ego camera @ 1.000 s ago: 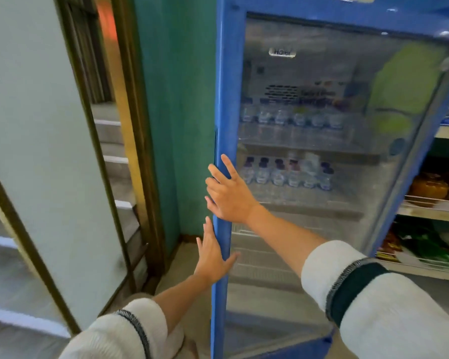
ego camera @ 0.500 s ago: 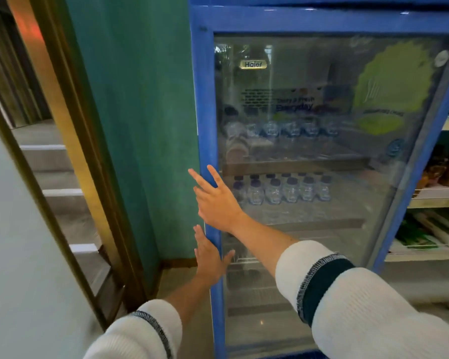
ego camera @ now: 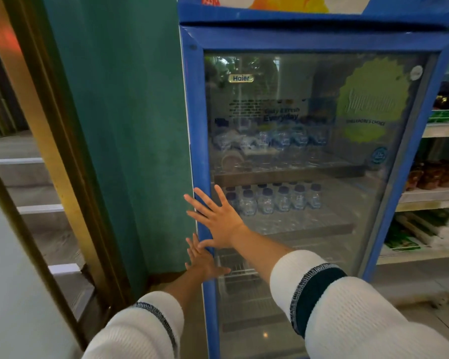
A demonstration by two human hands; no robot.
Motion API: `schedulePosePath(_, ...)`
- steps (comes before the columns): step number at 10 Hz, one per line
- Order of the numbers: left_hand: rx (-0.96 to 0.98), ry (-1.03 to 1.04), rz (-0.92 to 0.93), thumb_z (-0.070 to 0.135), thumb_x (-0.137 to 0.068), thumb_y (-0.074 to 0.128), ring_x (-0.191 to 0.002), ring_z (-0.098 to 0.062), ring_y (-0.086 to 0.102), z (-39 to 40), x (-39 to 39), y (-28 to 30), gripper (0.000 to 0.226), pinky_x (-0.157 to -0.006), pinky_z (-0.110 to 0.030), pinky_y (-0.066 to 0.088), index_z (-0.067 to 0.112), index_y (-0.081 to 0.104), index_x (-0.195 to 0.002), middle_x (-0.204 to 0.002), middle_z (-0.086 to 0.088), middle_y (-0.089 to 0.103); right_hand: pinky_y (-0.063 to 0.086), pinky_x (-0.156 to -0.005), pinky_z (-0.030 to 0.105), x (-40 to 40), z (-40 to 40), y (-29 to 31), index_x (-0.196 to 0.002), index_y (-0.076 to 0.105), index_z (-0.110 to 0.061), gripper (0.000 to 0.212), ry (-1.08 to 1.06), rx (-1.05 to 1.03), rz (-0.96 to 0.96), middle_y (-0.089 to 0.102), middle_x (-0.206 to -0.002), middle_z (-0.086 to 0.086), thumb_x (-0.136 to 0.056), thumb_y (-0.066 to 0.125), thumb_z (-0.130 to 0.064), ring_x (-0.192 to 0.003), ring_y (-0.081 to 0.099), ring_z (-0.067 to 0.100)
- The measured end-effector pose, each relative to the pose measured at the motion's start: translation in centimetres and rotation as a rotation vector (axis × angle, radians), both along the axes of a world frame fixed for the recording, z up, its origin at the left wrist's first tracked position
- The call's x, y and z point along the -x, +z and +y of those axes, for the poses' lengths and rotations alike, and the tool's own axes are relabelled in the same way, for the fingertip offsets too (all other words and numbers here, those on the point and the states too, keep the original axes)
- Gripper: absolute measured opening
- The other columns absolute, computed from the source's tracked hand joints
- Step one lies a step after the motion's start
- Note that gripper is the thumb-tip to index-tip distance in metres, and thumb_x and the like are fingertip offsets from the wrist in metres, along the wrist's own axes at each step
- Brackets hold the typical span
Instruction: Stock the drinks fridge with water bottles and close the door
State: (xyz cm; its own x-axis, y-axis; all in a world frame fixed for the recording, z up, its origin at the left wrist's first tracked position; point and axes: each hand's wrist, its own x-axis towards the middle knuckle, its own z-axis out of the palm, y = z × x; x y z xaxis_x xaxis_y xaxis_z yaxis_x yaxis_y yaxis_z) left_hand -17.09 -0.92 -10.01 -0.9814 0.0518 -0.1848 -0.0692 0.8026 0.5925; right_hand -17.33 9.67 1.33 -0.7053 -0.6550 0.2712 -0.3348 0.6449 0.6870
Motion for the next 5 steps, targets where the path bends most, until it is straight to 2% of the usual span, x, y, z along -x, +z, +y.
schedulePosePath(1,-0.068,0.021,0.048,0.058,-0.059,0.083,-0.142,-0.031,-0.029,0.0,-0.6,-0.2,0.148,-0.118,-0.051,0.004,0.017,-0.030,-0.146,-0.149,-0.006,-0.043,-0.016,-0.111,0.063,-0.7,0.4,0.6,-0.154,0.009,-0.025,0.091,0.043,0.043,-0.047,-0.017,-0.160,0.005,-0.083,0.028,-0.080,-0.144,-0.027,0.030)
schedulePosePath(2,-0.152,0.002,0.155,0.047,-0.064,0.085,-0.144,-0.030,-0.024,0.1,-2.2,-0.1,0.148,-0.119,-0.045,0.005,0.013,-0.037,-0.141,-0.150,-0.007,-0.040,-0.007,-0.118,0.053,-1.6,2.2,1.4,-0.154,0.016,-0.020,0.080,0.149,0.134,-0.114,-0.002,-0.162,0.004,-0.091,0.042,-0.062,-0.148,-0.014,0.024)
schedulePosePath(3,-0.235,-0.030,0.291,0.033,-0.072,0.083,-0.144,-0.032,-0.023,1.0,-3.8,-0.1,0.140,-0.120,-0.046,0.003,0.012,-0.041,-0.132,-0.151,-0.011,-0.037,0.000,-0.121,0.045,-3.2,6.3,0.9,-0.154,0.017,-0.018,0.075,0.108,0.249,-0.185,0.001,-0.162,0.005,-0.093,0.053,-0.044,-0.149,-0.005,0.023)
schedulePosePath(4,-0.221,0.114,0.264,0.032,-0.077,0.079,-0.144,-0.044,-0.012,3.8,-6.1,0.2,0.133,-0.119,-0.047,0.007,0.007,-0.037,-0.136,-0.152,-0.029,-0.024,0.002,-0.121,0.045,-5.8,11.2,0.0,-0.154,0.009,-0.020,0.076,-0.109,0.439,-0.250,-0.007,-0.162,0.002,-0.094,0.053,-0.036,-0.148,-0.012,0.021)
schedulePosePath(5,-0.258,0.136,0.194,0.034,-0.080,0.075,-0.145,-0.045,-0.006,7.6,-8.2,0.3,0.126,-0.117,-0.043,0.013,0.008,-0.031,-0.143,-0.150,-0.033,-0.025,0.003,-0.121,0.046,-9.4,16.8,-0.8,-0.155,0.002,-0.021,0.079,-0.343,0.602,-0.320,-0.014,-0.161,0.002,-0.095,0.053,-0.030,-0.148,-0.014,0.020)
